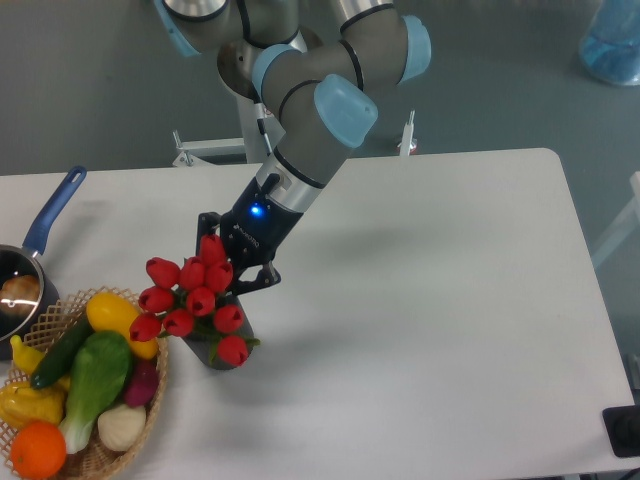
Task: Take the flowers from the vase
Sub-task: 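Close the gripper around the tulip stems at the vase rim, then lift the gripped tulips straight up out of the grey vase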
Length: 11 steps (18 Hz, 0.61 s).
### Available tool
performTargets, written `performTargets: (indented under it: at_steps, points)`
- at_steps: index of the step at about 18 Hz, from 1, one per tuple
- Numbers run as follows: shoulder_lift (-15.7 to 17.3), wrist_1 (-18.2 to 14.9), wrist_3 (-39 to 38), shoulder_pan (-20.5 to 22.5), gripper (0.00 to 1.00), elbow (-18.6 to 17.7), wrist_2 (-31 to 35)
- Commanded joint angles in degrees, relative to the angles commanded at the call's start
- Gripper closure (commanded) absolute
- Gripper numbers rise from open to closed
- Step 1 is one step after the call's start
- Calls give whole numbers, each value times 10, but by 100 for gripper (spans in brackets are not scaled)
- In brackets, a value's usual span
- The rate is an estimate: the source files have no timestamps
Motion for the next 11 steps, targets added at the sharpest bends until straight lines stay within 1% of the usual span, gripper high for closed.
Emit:
performTargets:
  at_steps: [3, 11]
  points:
    - [18, -1, 0, 15, 78, -11, -20]
    - [50, -5, -5, 35, 78, -12, -33]
